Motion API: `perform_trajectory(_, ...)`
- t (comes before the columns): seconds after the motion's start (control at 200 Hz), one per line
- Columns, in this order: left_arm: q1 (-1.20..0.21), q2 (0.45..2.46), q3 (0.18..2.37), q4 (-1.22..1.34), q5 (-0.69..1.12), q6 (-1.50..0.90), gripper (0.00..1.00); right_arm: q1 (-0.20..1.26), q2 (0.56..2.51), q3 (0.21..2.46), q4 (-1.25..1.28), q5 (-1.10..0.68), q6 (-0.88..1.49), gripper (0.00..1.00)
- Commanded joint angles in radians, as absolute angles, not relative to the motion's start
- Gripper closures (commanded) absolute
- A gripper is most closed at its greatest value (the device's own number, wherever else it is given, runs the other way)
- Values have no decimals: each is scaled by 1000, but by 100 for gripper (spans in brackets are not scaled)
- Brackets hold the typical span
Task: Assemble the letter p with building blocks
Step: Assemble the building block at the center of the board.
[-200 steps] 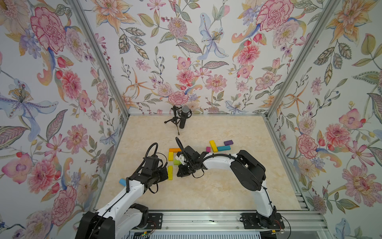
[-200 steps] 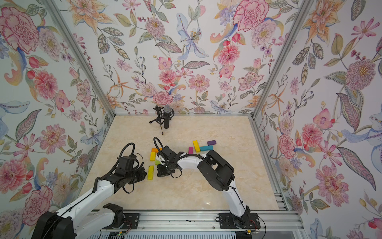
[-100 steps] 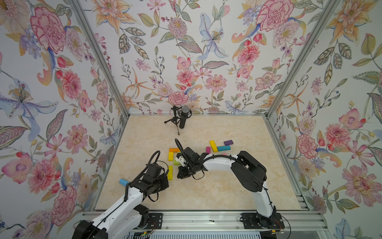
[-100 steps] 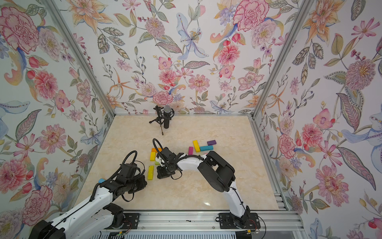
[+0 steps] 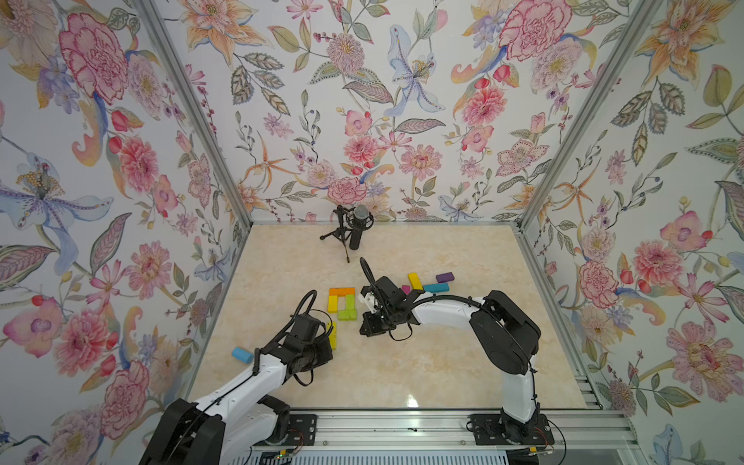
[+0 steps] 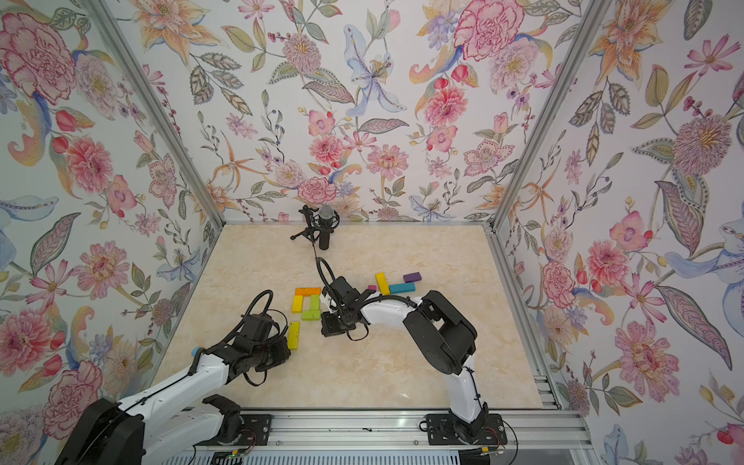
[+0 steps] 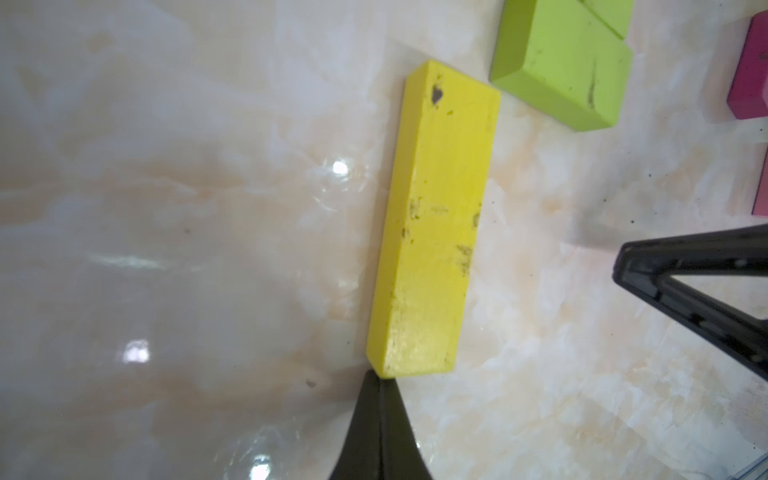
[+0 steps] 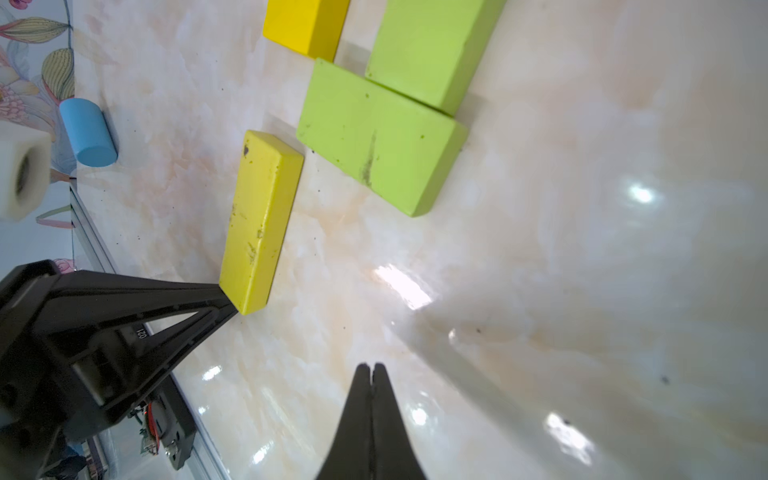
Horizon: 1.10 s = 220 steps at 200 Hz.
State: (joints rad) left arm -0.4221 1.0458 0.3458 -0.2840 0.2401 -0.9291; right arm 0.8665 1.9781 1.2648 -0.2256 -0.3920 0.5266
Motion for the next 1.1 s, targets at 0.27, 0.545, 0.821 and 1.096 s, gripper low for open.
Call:
perform_trajectory(0.27, -432, 1091, 359, -272, 179, -939, 100, 782, 1893, 1193, -243, -351, 488, 100)
perform_trajectory(0.545, -433, 1068, 369, -292, 176, -942, 100, 743, 1876, 1156, -239, -336, 485, 100)
perform_trajectory(0.821, -434, 1079, 379, -279, 187, -947, 100, 720, 1868, 1131, -229, -339, 480, 100)
perform_trajectory(1.096, -436, 1097, 383, -255, 195, -951, 100, 707, 1874, 1120, -220, -346, 479, 100)
